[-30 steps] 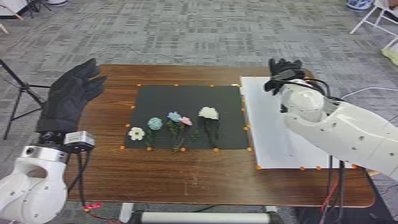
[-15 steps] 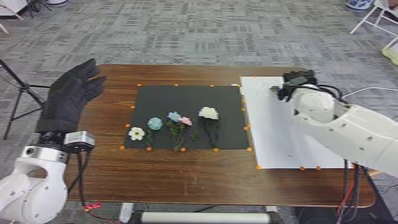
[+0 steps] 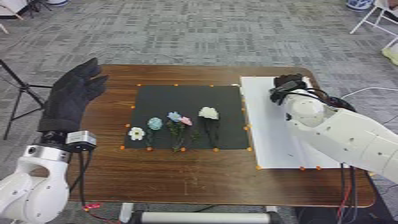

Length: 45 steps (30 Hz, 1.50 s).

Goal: Arrange flowers

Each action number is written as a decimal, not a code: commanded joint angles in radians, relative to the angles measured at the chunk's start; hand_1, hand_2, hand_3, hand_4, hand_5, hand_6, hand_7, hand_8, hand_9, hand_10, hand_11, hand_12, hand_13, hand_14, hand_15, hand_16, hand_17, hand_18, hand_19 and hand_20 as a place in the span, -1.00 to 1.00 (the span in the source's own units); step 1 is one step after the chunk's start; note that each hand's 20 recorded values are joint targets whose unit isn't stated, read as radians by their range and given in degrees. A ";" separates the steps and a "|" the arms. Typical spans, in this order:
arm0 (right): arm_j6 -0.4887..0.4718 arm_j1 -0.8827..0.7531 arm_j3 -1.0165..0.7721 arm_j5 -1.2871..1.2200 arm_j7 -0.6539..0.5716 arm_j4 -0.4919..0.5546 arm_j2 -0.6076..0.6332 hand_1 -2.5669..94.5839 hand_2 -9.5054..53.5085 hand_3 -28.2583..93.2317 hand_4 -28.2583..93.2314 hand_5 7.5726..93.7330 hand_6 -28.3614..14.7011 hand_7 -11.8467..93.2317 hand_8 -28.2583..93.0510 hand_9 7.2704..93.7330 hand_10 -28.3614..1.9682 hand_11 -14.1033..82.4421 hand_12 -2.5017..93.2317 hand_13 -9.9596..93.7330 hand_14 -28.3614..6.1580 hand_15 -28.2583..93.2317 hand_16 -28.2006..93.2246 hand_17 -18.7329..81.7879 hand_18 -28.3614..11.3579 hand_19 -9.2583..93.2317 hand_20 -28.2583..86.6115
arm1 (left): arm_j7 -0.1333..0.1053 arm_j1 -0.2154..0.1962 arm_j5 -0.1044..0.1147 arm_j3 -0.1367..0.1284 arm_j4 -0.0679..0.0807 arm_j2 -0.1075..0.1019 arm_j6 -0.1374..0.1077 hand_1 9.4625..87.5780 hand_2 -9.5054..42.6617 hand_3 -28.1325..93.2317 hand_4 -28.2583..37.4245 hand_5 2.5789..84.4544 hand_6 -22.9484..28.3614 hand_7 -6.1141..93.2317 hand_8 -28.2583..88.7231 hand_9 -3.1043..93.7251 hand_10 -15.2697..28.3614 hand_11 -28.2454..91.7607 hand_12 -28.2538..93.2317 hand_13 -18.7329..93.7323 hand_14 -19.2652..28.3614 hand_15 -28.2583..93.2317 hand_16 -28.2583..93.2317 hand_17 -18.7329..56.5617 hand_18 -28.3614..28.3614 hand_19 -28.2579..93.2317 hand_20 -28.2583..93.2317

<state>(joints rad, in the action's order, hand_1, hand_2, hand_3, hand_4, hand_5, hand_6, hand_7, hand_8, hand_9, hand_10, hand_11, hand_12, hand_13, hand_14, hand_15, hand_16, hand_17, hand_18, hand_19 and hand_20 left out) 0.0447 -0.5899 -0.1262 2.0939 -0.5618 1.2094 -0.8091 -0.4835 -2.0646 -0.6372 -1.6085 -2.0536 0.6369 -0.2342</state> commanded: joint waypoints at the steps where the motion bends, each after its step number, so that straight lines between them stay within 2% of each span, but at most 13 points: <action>1: 0.254 0.002 0.063 0.038 0.085 0.006 0.010 -0.17 -1.00 0.78 -1.00 0.30 0.44 -0.19 -0.66 0.63 0.45 -0.25 -0.45 0.53 0.36 0.42 -0.08 -0.12 -0.52 0.65 0.38 | -0.010 -0.015 -0.002 -0.006 -0.010 0.003 -0.006 -0.59 -0.71 0.60 -0.91 -0.30 0.01 -0.51 -0.65 -0.43 0.22 -0.21 -0.22 -0.30 0.39 -0.05 -0.44 -0.75 0.70 0.09 -0.30; 3: 0.294 -0.001 0.068 0.026 0.110 0.053 0.033 -0.05 -1.00 0.71 -1.00 0.42 0.48 -0.04 -0.59 0.80 0.53 -0.34 -0.26 0.60 0.38 0.45 -0.05 -0.09 -0.53 0.67 0.40 | -0.005 -0.016 -0.004 -0.001 -0.009 0.008 -0.005 -0.59 -0.71 0.60 -0.91 -0.29 0.01 -0.51 -0.65 -0.43 0.22 -0.20 -0.22 -0.30 0.39 -0.05 -0.44 -0.75 0.70 0.09 -0.30; 5: 0.328 -0.025 0.045 0.021 0.121 0.129 0.068 0.03 -1.00 0.75 -1.00 0.54 0.49 -0.02 -0.56 0.92 0.55 -0.39 -0.14 0.65 0.38 0.49 -0.04 -0.06 -0.55 0.69 0.41 | -0.003 -0.017 -0.003 0.008 -0.006 0.016 -0.006 -0.59 -0.71 0.60 -0.91 -0.29 0.01 -0.51 -0.65 -0.42 0.22 -0.20 -0.22 -0.30 0.39 -0.05 -0.44 -0.75 0.70 0.09 -0.30; 10: 0.367 -0.175 -0.122 0.051 0.152 0.324 0.140 0.05 -1.00 0.81 -1.00 0.60 0.45 -0.01 -0.57 0.96 0.55 -0.38 -0.10 0.67 0.39 0.52 -0.03 -0.05 -0.57 0.70 0.42 | 0.008 -0.023 0.004 0.038 0.010 0.057 -0.011 -0.59 -0.71 0.60 -0.91 -0.29 0.01 -0.51 -0.65 -0.43 0.21 -0.20 -0.22 -0.30 0.39 -0.05 -0.44 -0.75 0.70 0.09 -0.30; 12: 0.382 -0.199 -0.141 0.075 0.165 0.345 0.144 0.05 -1.00 0.82 -1.00 0.61 0.45 0.00 -0.57 0.97 0.54 -0.37 -0.08 0.67 0.38 0.53 -0.02 -0.05 -0.56 0.71 0.43 | 0.008 -0.019 0.016 0.054 0.019 0.073 -0.012 -0.59 -0.71 0.60 -0.91 -0.29 0.01 -0.51 -0.65 -0.43 0.22 -0.20 -0.22 -0.31 0.38 -0.05 -0.44 -0.75 0.70 0.09 -0.30; 14: 0.412 -0.212 -0.148 0.070 0.173 0.338 0.133 0.04 -1.00 0.83 -1.00 0.61 0.44 0.00 -0.57 0.97 0.54 -0.37 -0.07 0.66 0.38 0.54 -0.02 -0.05 -0.56 0.71 0.43 | 0.016 -0.013 0.015 0.068 0.025 0.081 -0.017 -0.59 -0.71 0.60 -0.91 -0.29 0.01 -0.51 -0.65 -0.43 0.22 -0.20 -0.22 -0.31 0.38 -0.06 -0.44 -0.75 0.70 0.09 -0.30; 17: 0.422 -0.234 -0.170 0.062 0.169 0.347 0.136 0.04 -1.00 0.84 -1.00 0.62 0.43 0.00 -0.57 0.98 0.53 -0.34 -0.07 0.66 0.37 0.56 -0.02 -0.04 -0.56 0.71 0.43 | 0.031 0.009 0.008 0.091 0.036 0.090 -0.004 -0.59 -0.72 0.60 -0.91 -0.29 0.01 -0.51 -0.65 -0.43 0.22 -0.20 -0.22 -0.31 0.39 -0.05 -0.44 -0.75 0.70 0.09 -0.30; 22: 0.357 -0.332 -0.250 0.080 0.180 0.453 0.182 0.05 -1.00 0.84 -1.00 0.63 0.41 0.00 -0.56 0.97 0.51 -0.32 -0.06 0.66 0.36 0.58 -0.02 -0.04 -0.56 0.72 0.43 | 0.041 0.005 -0.004 0.100 0.037 0.111 -0.003 -0.59 -0.71 0.60 -0.92 -0.29 0.01 -0.51 -0.65 -0.43 0.22 -0.20 -0.22 -0.31 0.38 -0.05 -0.44 -0.75 0.70 0.09 -0.30; 31: 0.320 -0.439 -0.284 0.101 0.222 0.555 0.219 0.05 -1.00 0.84 -1.00 0.63 0.40 0.00 -0.56 0.96 0.51 -0.34 -0.05 0.65 0.36 0.58 -0.02 -0.05 -0.55 0.71 0.44 | 0.020 -0.045 -0.012 0.073 0.015 0.138 -0.030 -0.59 -0.72 0.60 -0.92 -0.30 0.01 -0.51 -0.65 -0.43 0.22 -0.21 -0.22 -0.31 0.40 -0.05 -0.44 -0.75 0.70 0.09 -0.30; 33: 0.320 -0.451 -0.282 0.110 0.227 0.565 0.215 0.05 -1.00 0.84 -1.00 0.63 0.40 0.00 -0.56 0.96 0.50 -0.34 -0.04 0.65 0.36 0.58 -0.02 -0.05 -0.55 0.71 0.44 | 0.015 -0.057 -0.006 0.071 0.014 0.145 -0.032 -0.59 -0.72 0.60 -0.92 -0.30 0.01 -0.51 -0.65 -0.43 0.22 -0.21 -0.22 -0.31 0.40 -0.05 -0.45 -0.75 0.70 0.09 -0.31; 35: 0.317 -0.454 -0.276 0.114 0.228 0.564 0.204 0.05 -1.00 0.84 -1.00 0.63 0.40 0.00 -0.57 0.96 0.50 -0.34 -0.04 0.64 0.36 0.58 -0.02 -0.05 -0.55 0.71 0.44 | 0.007 -0.045 0.002 0.086 0.019 0.148 -0.039 -0.59 -0.72 0.60 -0.92 -0.30 0.01 -0.51 -0.66 -0.43 0.22 -0.21 -0.22 -0.31 0.39 -0.05 -0.45 -0.75 0.70 0.09 -0.30; 41: 0.328 -0.485 -0.288 0.117 0.229 0.568 0.174 0.04 -1.00 0.84 -0.99 0.62 0.41 0.01 -0.57 0.96 0.50 -0.34 -0.05 0.64 0.36 0.59 -0.02 -0.05 -0.55 0.71 0.44 | 0.002 -0.036 -0.006 0.100 0.018 0.151 -0.028 -0.59 -0.72 0.60 -0.92 -0.29 0.01 -0.51 -0.66 -0.43 0.21 -0.20 -0.22 -0.31 0.39 -0.05 -0.44 -0.75 0.70 0.09 -0.30; 45: 0.338 -0.469 -0.260 0.126 0.229 0.566 0.146 0.04 -1.00 0.84 -0.99 0.62 0.42 0.01 -0.57 0.97 0.50 -0.35 -0.05 0.64 0.36 0.59 -0.03 -0.05 -0.55 0.71 0.44 | -0.001 -0.054 -0.005 0.092 0.010 0.158 -0.028 -0.59 -0.72 0.60 -0.92 -0.29 0.01 -0.51 -0.66 -0.43 0.21 -0.20 -0.22 -0.31 0.39 -0.05 -0.44 -0.75 0.70 0.09 -0.31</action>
<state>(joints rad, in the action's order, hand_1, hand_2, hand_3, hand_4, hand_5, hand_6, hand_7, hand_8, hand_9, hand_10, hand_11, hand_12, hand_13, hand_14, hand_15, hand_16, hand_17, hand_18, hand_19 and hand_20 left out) 0.3660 -1.0567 -0.4052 2.1946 -0.3463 1.7606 -0.6141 -0.4741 -2.1000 -0.6405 -1.5137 -2.0308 0.7739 -0.2597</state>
